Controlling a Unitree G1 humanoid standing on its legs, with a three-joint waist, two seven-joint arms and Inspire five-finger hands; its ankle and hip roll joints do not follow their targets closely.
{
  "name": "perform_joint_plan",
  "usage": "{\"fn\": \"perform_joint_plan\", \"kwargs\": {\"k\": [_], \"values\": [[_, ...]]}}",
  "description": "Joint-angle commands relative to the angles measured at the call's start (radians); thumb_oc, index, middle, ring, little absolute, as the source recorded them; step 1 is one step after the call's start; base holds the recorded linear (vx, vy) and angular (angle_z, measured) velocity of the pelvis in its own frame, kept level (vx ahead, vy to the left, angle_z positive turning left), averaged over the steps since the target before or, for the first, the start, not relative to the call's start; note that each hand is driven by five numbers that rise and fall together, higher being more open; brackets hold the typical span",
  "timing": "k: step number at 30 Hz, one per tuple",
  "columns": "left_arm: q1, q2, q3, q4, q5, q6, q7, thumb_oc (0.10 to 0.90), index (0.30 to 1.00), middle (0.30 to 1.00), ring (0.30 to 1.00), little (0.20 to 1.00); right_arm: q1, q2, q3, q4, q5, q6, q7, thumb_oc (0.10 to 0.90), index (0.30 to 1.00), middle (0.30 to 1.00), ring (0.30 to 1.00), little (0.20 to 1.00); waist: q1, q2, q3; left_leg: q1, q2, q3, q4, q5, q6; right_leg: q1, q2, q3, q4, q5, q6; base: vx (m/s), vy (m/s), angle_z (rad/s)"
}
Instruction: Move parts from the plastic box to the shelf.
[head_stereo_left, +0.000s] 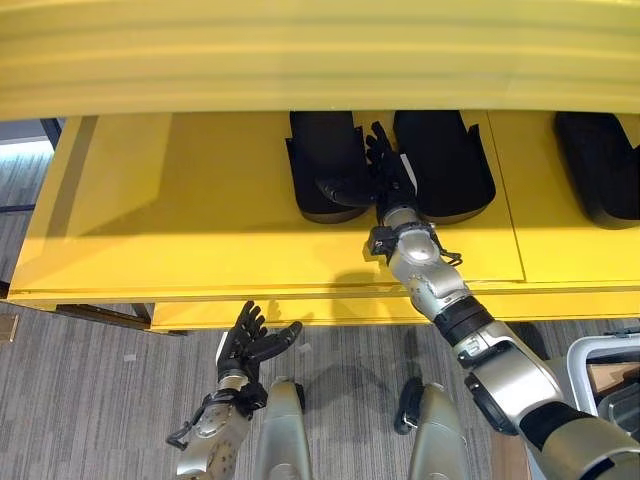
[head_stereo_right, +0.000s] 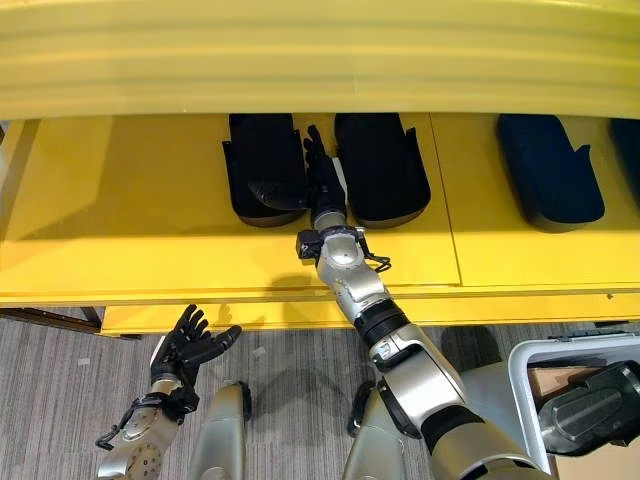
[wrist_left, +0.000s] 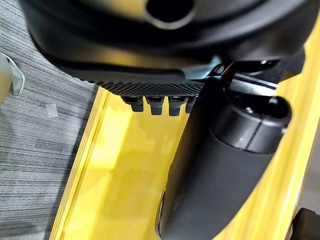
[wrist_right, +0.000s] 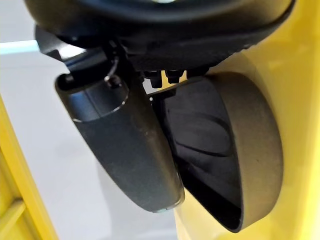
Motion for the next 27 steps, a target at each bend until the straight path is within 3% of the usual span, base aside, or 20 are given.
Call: {"fn": "perform_joint_plan", "kwargs": {"k": [1, 19, 27], "values": [[-0.026, 0.068, -0.028, -0.123, -0.025, -0.101, 0.004, 0.9, 1.0, 1.0, 1.0, 1.0, -0.173, 0.018, -0.014, -0.046, -0.037, -0.082, 0.022, 0.9, 1.0, 1.0, 1.0, 1.0, 0.024, -0.025, -0.011, -0.023, -0.011, -0.035, -0.024, 0.083, 0.038, 0.117, -0.021, 0.069, -0.007, -0.019, 0.039, 0.0, 0.0, 0.0], [-0.015, 0.053, -0.002, -0.135, -0.021, -0.101, 0.029, 0.9, 1.0, 1.0, 1.0, 1.0, -0.111, 0.029, 0.039, -0.05, -0.107, -0.048, 0.048, 0.9, 1.0, 1.0, 1.0, 1.0, 0.022, -0.04, -0.002, -0.02, -0.008, -0.037, -0.044, 0.094, 0.034, 0.119, -0.016, 0.065, -0.015, -0.012, 0.035, 0.0, 0.0, 0.0], [-0.014, 0.043, 0.013, -0.138, -0.007, -0.103, 0.034, 0.9, 1.0, 1.0, 1.0, 1.0, -0.066, -0.039, 0.047, -0.089, -0.196, -0.032, 0.051, 0.9, 1.0, 1.0, 1.0, 1.0, 0.011, -0.042, 0.004, -0.019, -0.003, -0.034, -0.044, 0.094, 0.03, 0.114, -0.014, 0.071, -0.013, -0.012, 0.037, 0.0, 0.0, 0.0]]}}
